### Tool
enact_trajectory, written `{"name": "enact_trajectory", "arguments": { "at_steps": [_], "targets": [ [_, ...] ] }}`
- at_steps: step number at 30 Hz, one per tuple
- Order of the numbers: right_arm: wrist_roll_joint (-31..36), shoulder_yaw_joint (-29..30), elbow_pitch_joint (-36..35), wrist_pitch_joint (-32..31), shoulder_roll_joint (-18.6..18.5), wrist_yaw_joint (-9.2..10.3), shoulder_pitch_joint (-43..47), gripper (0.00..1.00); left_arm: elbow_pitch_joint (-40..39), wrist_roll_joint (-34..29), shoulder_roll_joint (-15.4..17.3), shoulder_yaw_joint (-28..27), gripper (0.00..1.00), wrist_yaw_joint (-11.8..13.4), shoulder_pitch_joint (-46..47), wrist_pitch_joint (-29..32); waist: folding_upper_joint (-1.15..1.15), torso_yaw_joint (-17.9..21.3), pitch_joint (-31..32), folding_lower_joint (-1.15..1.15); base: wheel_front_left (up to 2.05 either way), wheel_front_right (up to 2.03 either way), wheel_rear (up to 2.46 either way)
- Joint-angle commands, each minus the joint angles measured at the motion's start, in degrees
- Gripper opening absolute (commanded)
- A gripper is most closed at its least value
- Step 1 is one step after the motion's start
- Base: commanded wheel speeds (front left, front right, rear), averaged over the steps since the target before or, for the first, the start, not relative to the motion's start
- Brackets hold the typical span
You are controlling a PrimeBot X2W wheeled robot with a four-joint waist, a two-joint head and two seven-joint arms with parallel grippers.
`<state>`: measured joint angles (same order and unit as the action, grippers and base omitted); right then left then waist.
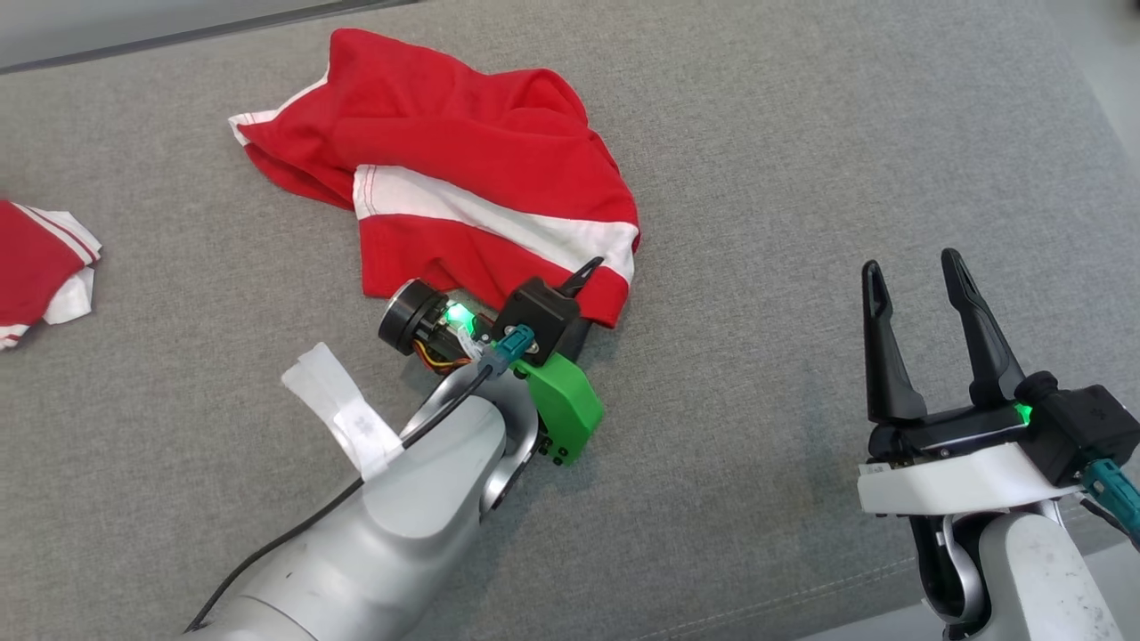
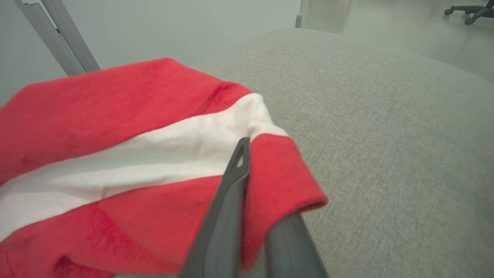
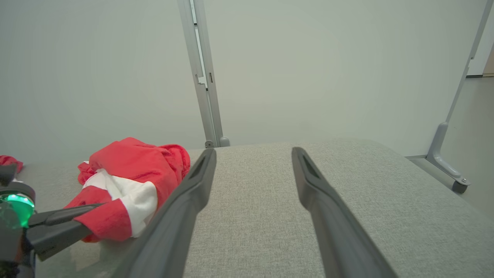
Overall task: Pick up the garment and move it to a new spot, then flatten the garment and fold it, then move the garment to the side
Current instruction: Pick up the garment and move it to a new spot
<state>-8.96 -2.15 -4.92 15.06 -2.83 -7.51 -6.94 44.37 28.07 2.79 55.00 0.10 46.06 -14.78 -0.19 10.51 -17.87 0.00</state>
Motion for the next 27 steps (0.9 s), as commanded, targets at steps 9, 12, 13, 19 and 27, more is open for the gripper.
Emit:
{"name": "enact_trajectory", "arguments": {
  "at_steps": [9, 12, 13, 19, 27],
  "targets": [
    [0.7, 0.7, 0.7, 0.2, -0.1, 0.04, 2.4, 1.00, -2.5, 0.9, 0.2, -1.0, 1.00, 2.7, -5.1, -0.5, 0.19, -3.5, 4.4, 0.00, 0.00, 0.00, 0.00],
    [0.8, 0.9, 0.8, 0.2, -0.1, 0.04, 3.0, 1.00, -4.0, 0.3, 0.8, -3.3, 1.00, 3.5, -7.4, -0.5, 0.19, -4.6, 5.8, 0.00, 0.00, 0.00, 0.00],
    [0.8, 1.0, 0.8, 0.2, -0.1, 0.04, 3.1, 1.00, -4.5, 0.2, 1.1, -4.1, 1.00, 3.7, -8.2, -0.5, 0.19, -4.8, 6.2, 0.00, 0.00, 0.00, 0.00],
    [1.2, 1.4, 1.1, 0.2, -0.1, 0.04, 3.9, 1.00, -10.3, -2.0, 3.0, -9.8, 1.00, 5.0, -13.3, -0.4, 0.19, -5.6, 8.8, 0.00, 0.00, 0.00, 0.00],
    [2.1, 2.3, 1.8, 0.2, -0.1, 0.04, 5.9, 1.00, -21.5, -5.3, 5.8, -21.4, 1.00, 7.8, -24.0, -0.4, 0.19, -6.3, 12.6, 0.00, 0.00, 0.00, 0.00]
  ]
}}
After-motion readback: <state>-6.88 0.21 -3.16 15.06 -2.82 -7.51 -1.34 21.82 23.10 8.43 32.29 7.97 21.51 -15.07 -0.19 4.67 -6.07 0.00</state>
